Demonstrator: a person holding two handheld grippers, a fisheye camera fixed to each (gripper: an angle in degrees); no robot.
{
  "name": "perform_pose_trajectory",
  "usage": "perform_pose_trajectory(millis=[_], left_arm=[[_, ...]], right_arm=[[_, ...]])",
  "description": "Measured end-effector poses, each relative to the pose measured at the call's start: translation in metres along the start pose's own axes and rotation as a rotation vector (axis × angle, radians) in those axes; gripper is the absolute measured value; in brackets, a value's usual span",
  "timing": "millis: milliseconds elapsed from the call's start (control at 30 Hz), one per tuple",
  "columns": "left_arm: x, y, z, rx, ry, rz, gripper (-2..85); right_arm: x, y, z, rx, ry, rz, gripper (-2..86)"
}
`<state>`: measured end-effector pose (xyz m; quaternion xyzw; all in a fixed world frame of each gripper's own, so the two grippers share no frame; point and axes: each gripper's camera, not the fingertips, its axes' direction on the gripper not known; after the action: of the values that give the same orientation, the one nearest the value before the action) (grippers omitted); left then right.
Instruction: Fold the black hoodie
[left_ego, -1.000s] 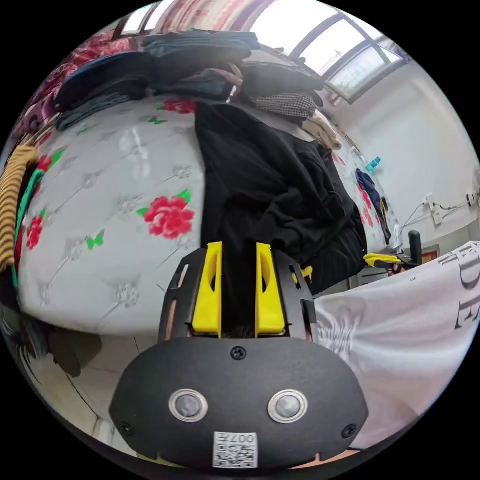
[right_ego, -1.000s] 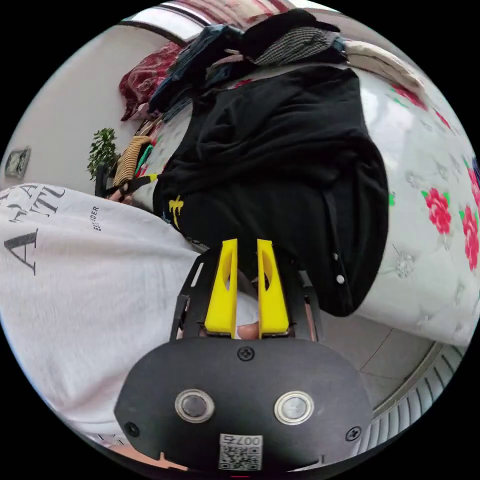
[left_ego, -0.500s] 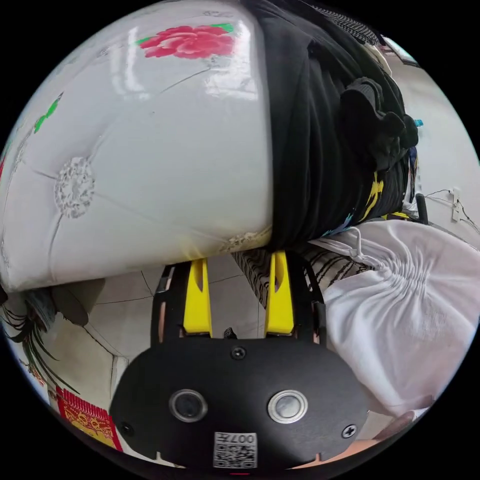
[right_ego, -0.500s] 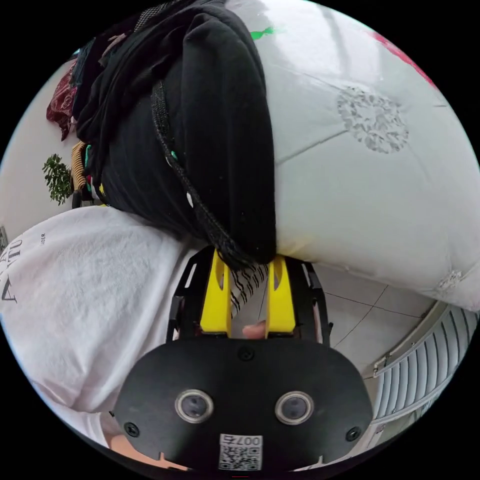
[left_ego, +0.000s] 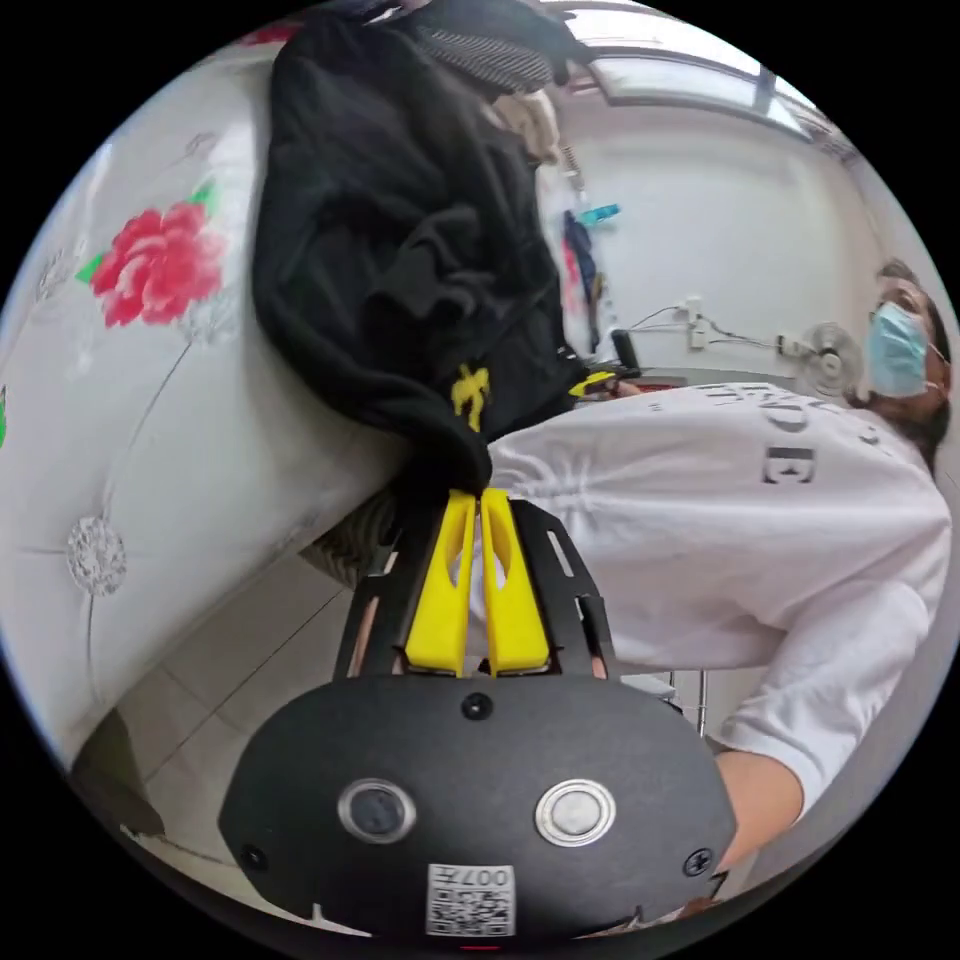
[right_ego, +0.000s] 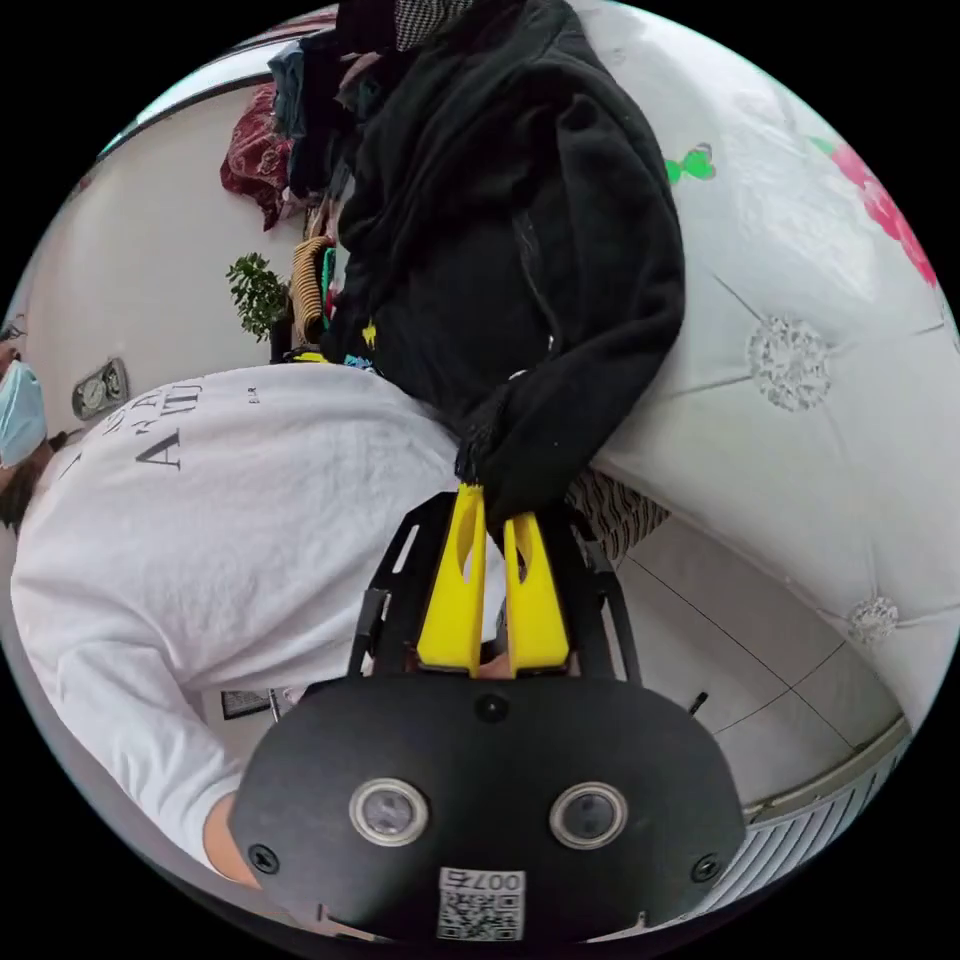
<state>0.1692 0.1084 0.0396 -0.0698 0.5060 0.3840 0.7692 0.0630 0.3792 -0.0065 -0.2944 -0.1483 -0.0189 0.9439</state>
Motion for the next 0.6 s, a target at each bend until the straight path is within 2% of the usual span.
perform_pose_trajectory(millis=[67,167,200,233,300,367,433,500,600], left_arm=[[0.021,-0.017,-0.044,0.108,0.064,0.133,-0.9],[0.023,-0.058,-0.126,0.417,0.106,0.260,-0.9],[0.004,-0.075,-0.152,0.566,0.100,0.190,-0.8],[-0.010,-0.083,-0.162,0.633,0.106,0.130,-0.7],[-0.061,-0.091,-0.178,0.903,0.084,-0.172,-0.3],[-0.077,-0.081,-0.179,1.048,0.075,-0.279,0.7],[-0.072,-0.078,-0.178,1.058,0.001,-0.285,4.2],[-0.049,-0.089,-0.170,0.893,-0.222,-0.244,6.5],[-0.022,-0.122,-0.145,0.683,-0.448,-0.139,10.5]], right_arm=[[-0.019,-0.012,-0.037,0.085,-0.075,-0.087,-0.2],[-0.036,-0.054,-0.108,0.300,-0.179,-0.192,0.0],[-0.029,-0.075,-0.134,0.428,-0.220,-0.152,0.4],[-0.014,-0.092,-0.153,0.572,-0.252,-0.049,0.9],[-0.002,-0.107,-0.166,0.729,-0.262,0.005,2.3],[0.000,-0.114,-0.163,0.767,-0.209,0.040,3.5],[-0.016,-0.108,-0.148,0.768,-0.043,0.040,5.1],[-0.032,-0.105,-0.133,0.734,0.120,0.016,6.3],[-0.058,-0.113,-0.106,0.683,0.342,-0.056,8.6]])
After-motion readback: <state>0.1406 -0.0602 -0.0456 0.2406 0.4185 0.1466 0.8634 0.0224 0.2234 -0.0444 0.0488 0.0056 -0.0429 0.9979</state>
